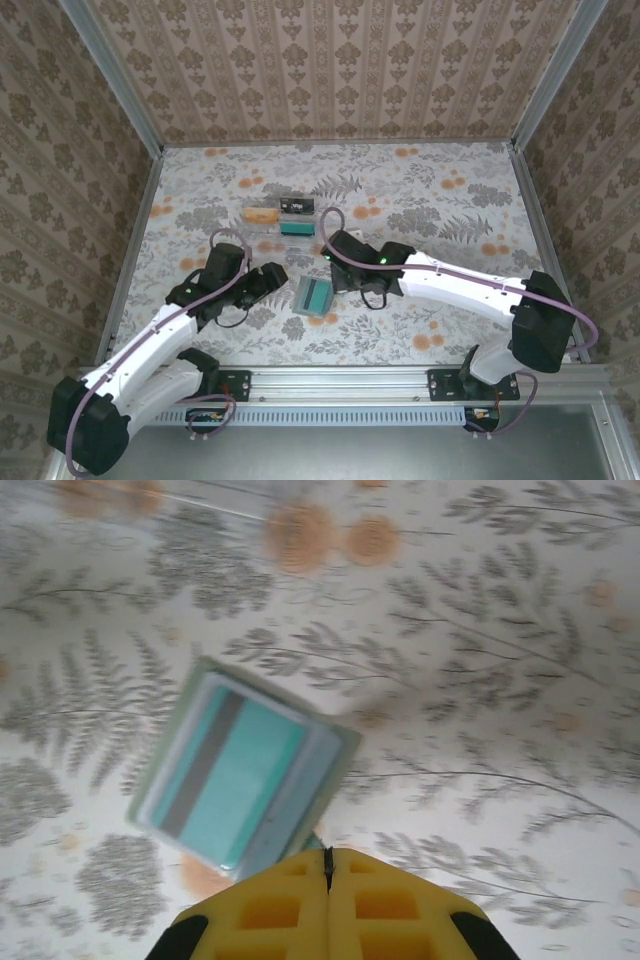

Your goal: Take the credit cards out of the card holder

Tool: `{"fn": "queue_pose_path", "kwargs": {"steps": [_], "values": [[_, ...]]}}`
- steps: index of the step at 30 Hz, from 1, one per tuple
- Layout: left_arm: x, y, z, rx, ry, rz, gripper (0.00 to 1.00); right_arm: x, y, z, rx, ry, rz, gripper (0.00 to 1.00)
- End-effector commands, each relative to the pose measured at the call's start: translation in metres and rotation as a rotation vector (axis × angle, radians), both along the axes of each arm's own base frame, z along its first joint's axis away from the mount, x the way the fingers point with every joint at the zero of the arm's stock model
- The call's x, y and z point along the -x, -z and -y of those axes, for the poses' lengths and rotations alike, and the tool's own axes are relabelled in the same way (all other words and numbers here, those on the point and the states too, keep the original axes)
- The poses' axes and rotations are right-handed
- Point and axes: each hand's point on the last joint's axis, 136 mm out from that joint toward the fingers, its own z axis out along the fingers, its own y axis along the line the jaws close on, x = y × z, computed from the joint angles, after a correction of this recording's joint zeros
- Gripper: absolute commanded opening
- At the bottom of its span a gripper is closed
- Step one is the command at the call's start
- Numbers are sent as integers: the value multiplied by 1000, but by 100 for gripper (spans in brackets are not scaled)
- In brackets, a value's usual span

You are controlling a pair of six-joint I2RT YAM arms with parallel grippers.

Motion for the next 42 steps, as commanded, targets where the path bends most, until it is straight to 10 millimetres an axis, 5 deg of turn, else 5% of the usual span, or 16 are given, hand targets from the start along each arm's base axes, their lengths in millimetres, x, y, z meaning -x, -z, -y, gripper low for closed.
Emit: {"fn": "queue_pose_path", "kwargs": {"steps": [1,5,9,14,23,29,34,42], "values": [[-5,-8,5,11,26,47,78,-2,9,40,112,5,7,0],[-7,-9,8,11,22,70,77,-6,21,62,145,27,-6,3],[-5,-7,18,8,46,75,74,-3,27,66,124,40,-23,33],[3,4,43,6,135,27,60,-6,7,67,80,96,23,49],[5,20,72,-91,245,-4,42,5,-15,30,-1,54,50,47],[1,31,84,-91,292,-12,28,15,20,9,-132,65,-37,28],[-1,42,93,-98,338,-26,16,14,45,-3,-327,82,-118,25],[-3,56,100,-109,377,-48,10,5,62,-11,-482,100,-181,18]]}}
